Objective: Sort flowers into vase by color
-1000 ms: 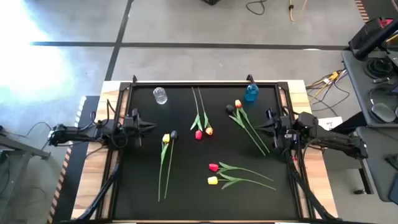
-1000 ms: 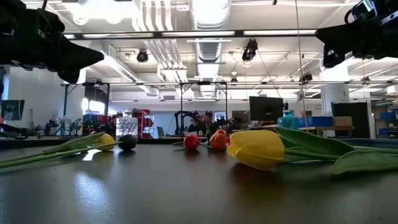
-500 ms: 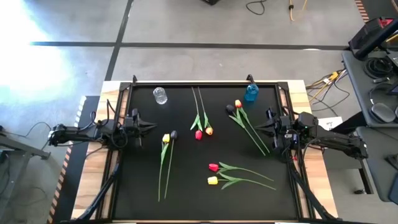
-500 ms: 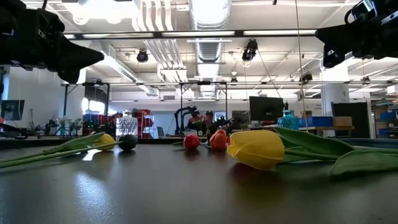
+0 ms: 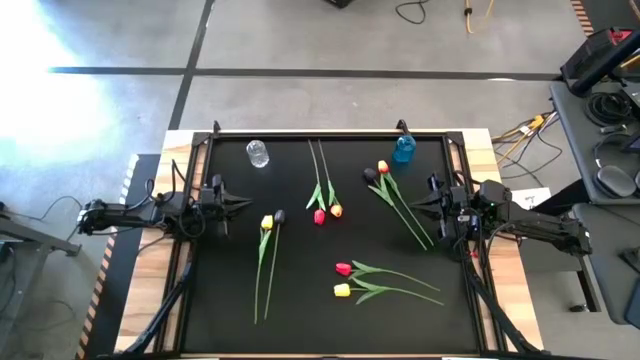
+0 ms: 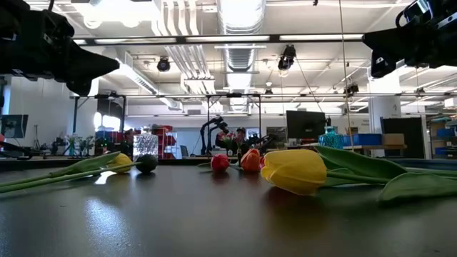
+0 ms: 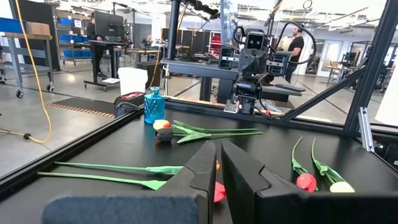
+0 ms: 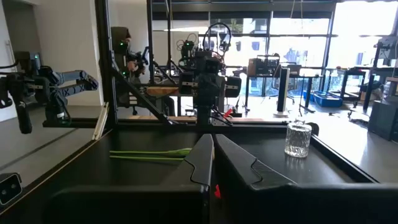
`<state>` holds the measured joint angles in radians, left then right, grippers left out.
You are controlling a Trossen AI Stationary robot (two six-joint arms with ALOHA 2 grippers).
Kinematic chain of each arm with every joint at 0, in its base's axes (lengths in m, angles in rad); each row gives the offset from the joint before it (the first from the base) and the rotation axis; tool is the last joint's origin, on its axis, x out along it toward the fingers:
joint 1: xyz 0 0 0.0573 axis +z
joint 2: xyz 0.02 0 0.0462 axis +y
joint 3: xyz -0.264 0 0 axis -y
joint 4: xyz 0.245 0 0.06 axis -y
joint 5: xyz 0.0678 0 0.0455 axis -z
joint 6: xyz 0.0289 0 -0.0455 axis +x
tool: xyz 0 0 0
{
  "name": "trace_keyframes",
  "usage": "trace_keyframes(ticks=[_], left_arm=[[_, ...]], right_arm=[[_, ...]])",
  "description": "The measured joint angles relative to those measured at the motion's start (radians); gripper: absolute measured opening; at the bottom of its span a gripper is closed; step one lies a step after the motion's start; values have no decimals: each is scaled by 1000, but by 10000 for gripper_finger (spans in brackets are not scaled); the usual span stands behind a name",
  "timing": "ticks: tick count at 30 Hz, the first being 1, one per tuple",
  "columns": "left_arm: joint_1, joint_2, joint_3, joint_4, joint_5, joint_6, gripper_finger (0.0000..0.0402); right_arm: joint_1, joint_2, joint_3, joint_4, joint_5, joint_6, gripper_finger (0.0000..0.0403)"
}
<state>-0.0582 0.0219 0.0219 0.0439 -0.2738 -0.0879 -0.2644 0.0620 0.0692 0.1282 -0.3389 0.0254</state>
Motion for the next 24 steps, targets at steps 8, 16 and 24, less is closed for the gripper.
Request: trace_keyframes(ticks=[8, 16, 24], left_arm=[[0, 0, 0, 0, 0, 0, 11], [0, 0, 0, 0, 0, 0, 11], [0, 0, 0, 2, 0, 47, 11]], right_arm=[[0, 0, 0, 0, 0, 0, 9], [0, 0, 0, 0, 0, 0, 9], [0, 0, 0, 0, 0, 0, 9]])
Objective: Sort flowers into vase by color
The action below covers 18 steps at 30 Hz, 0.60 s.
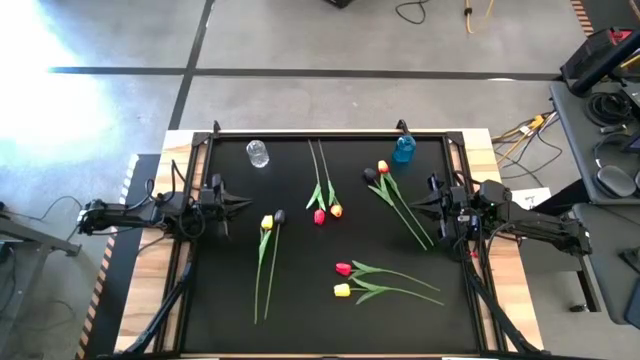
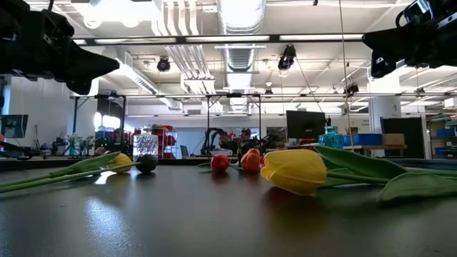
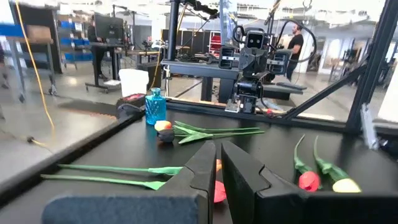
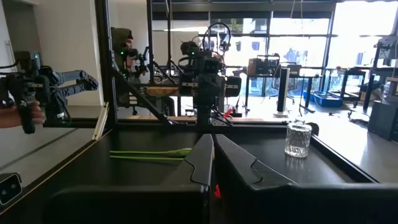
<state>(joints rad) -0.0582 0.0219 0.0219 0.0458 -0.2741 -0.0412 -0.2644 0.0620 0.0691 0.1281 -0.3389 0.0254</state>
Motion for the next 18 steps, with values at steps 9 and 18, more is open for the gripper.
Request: trace_keyframes(ticks=[9, 18], left_arm=[[0, 0, 0, 97, 0, 98, 11], [1, 0, 0, 139, -2, 28, 11]], right_arm=[[0, 0, 0, 0, 0, 0, 9], [0, 0, 0, 0, 0, 0, 9]])
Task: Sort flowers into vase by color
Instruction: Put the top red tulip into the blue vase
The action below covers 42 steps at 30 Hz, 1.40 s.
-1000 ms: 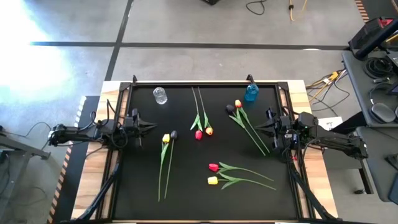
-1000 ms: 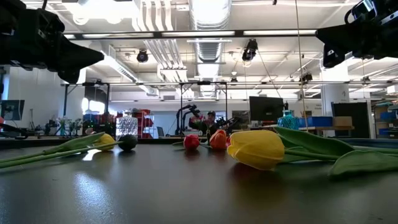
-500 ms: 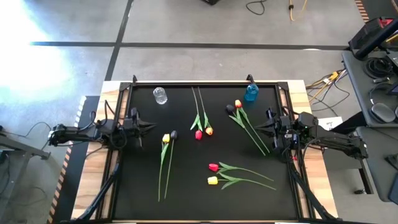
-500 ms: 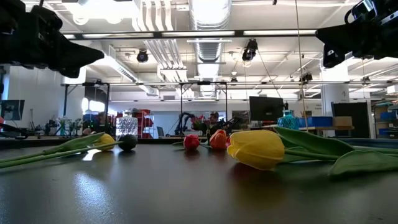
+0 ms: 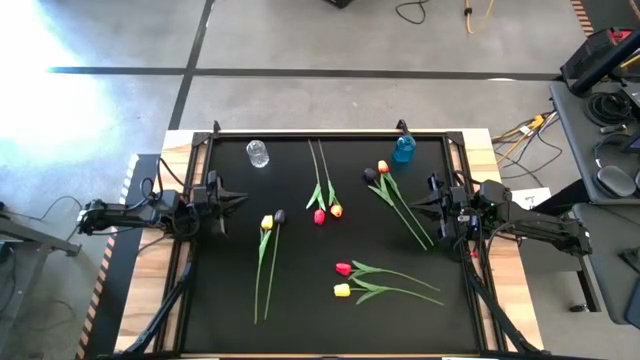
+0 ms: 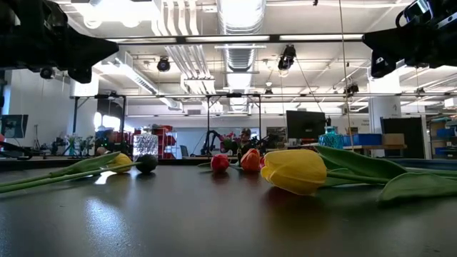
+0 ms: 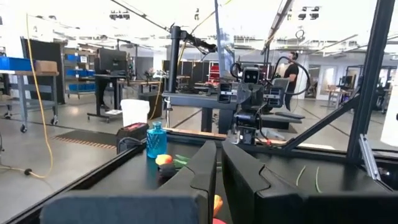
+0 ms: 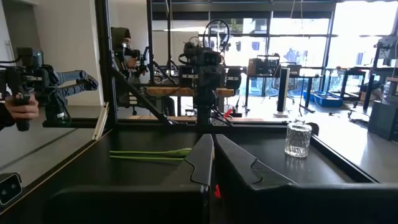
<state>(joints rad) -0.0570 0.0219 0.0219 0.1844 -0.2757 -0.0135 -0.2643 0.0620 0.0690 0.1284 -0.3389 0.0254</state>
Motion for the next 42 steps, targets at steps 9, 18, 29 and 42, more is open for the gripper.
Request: trace_keyframes(ticks=[9, 18, 29, 42], left_arm=[[0, 23, 0, 7, -6, 18, 4], [0, 213, 130, -38, -41, 27, 0], [5, 702, 484, -395, -56, 7, 0], [347, 1271, 925, -589, 614, 412, 0]], right_arm=[[0, 0, 0, 0, 0, 0, 9], [0, 0, 0, 0, 0, 0, 9], [0, 0, 0, 0, 0, 0, 9], [0, 0, 0, 0, 0, 0, 9]])
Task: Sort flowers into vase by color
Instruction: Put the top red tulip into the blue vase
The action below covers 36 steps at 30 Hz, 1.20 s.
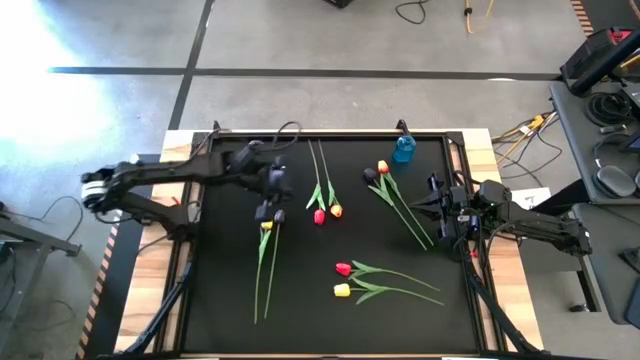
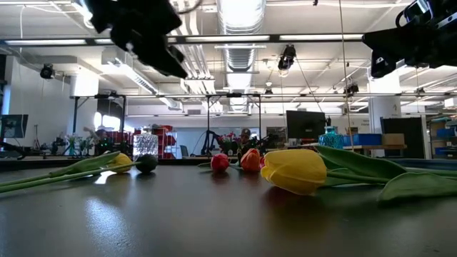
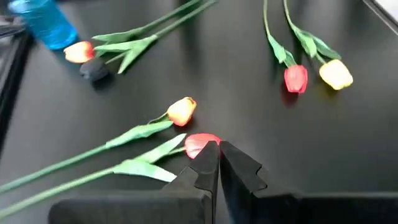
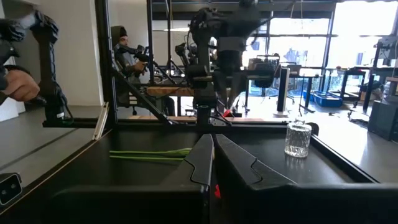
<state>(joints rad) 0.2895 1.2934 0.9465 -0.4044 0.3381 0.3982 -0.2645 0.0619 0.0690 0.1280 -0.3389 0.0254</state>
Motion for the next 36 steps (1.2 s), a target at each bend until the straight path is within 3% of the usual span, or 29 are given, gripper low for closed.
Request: trace_keyframes(ticks=[8, 12, 19, 36], left_arm=[[1, 272, 303, -289, -15, 221, 0], [-3, 369, 385, -366, -18, 283, 0], [-11, 418, 369, -341, -122, 421, 0], [27, 412, 328, -275, -128, 537, 0]], right_arm=[[0, 0, 0, 0, 0, 0, 9], [0, 0, 0, 0, 0, 0, 9], [0, 0, 0, 0, 0, 0, 9], [0, 0, 0, 0, 0, 0, 9]])
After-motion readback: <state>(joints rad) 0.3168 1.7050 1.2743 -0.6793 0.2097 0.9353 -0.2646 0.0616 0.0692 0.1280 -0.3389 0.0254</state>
